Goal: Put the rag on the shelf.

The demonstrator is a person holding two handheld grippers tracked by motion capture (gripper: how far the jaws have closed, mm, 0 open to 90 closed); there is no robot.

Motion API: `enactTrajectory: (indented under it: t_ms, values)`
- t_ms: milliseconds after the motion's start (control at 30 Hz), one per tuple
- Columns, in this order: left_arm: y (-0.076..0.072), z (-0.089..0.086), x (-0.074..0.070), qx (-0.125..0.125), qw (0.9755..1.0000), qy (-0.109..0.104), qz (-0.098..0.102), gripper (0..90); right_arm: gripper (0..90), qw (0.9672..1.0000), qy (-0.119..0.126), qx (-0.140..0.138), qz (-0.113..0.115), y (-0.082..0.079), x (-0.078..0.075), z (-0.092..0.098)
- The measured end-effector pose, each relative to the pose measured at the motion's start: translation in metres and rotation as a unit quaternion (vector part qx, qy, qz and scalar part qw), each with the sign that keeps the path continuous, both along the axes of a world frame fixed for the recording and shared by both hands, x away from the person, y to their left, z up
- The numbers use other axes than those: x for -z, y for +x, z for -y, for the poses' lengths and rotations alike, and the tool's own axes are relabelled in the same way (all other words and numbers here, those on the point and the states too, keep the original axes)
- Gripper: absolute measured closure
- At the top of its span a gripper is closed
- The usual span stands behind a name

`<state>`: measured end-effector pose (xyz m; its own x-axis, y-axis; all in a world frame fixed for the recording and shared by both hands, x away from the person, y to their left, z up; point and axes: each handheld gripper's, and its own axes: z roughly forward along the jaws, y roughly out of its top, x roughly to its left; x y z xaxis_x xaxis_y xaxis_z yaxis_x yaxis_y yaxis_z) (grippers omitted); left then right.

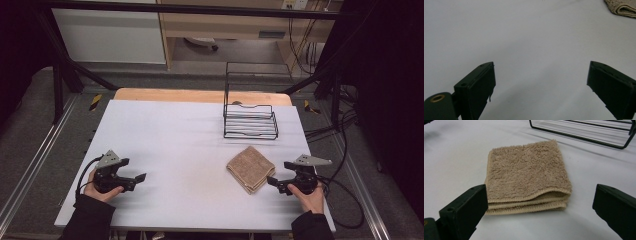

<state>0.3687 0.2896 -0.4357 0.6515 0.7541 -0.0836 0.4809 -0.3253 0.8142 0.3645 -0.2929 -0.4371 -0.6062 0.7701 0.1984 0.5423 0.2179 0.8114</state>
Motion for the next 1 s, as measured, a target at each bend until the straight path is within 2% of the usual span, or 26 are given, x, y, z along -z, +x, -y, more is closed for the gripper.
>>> enactTrajectory:
  t_ms: [100,333,500,633,833,933,1000]
  values:
    - [0.0,0.004,-0.001,0.002,1.0,0.0,0.0,7.9,0.9,1.0,-0.003,-0.002,0.006,0.0,-0.001,-0.004]
    - [0.0,0.013,0.0,0.005,1.0,0.003,-0.005,8.0,1.6,0.9999,-0.013,-0.007,0.002,0.001,-0.001,-0.013]
    - [0.0,0.017,0.0,0.007,0.9999,0.009,-0.007,8.0,5.2,0.9998,-0.021,-0.005,0.003,0.002,-0.003,-0.024]
    - [0.0,0.015,0.0,0.001,1.0,0.007,-0.006,7.9,7.9,0.9997,-0.022,-0.005,0.009,0.003,-0.006,-0.038]
    - [0.0,0.014,0.0,-0.002,0.9999,0.011,-0.004,7.7,10.6,0.9989,-0.043,-0.02,0.007,0.01,-0.009,-0.066]
    - [0.0,0.012,0.0,-0.005,0.9999,0.008,-0.003,7.7,14.5,0.9982,-0.052,-0.027,0.007,0.014,-0.01,-0.079]
    - [0.0,0.011,-0.001,-0.006,0.9999,0.009,-0.003,7.7,18.8,0.9982,-0.049,-0.035,0.004,0.017,-0.009,-0.087]
